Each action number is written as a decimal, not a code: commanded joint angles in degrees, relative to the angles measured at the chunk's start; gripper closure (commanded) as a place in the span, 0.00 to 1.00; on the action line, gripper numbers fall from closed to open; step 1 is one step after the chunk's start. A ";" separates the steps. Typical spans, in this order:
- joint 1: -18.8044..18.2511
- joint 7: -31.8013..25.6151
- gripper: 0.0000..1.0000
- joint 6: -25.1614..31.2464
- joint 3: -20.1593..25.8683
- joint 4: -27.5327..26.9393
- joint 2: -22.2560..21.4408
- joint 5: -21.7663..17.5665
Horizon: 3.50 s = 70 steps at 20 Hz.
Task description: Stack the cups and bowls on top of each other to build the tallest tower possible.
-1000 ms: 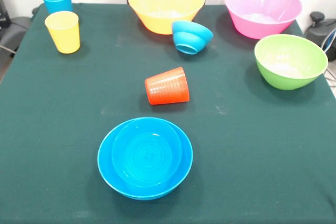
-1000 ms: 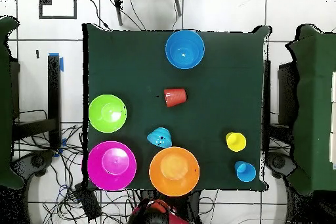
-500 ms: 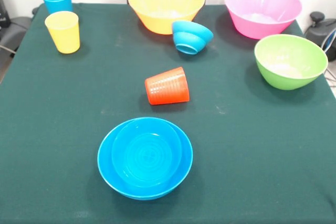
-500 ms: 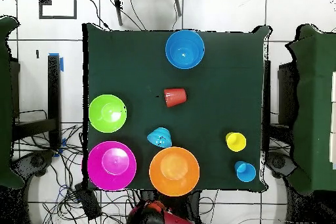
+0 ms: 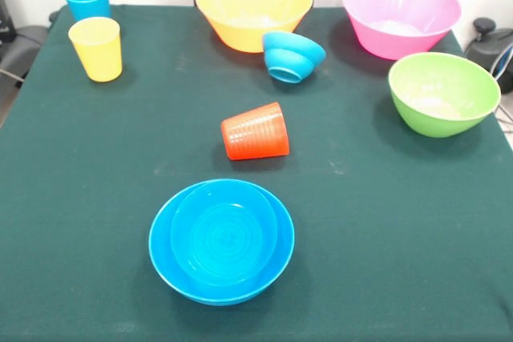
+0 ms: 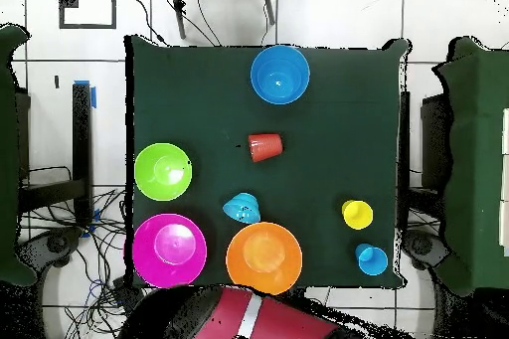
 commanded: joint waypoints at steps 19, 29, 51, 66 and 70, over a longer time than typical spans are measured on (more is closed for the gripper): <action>-0.25 10.67 0.00 -10.76 5.09 -17.09 19.06 -3.77; 1.09 10.57 0.00 -10.52 5.45 -23.25 24.68 -2.61; 4.75 12.22 0.00 -6.23 6.28 -25.60 23.99 1.91; 4.32 12.25 0.00 -4.42 6.57 -25.10 23.10 1.97; 3.07 11.09 0.00 -0.51 6.57 -21.93 18.10 0.95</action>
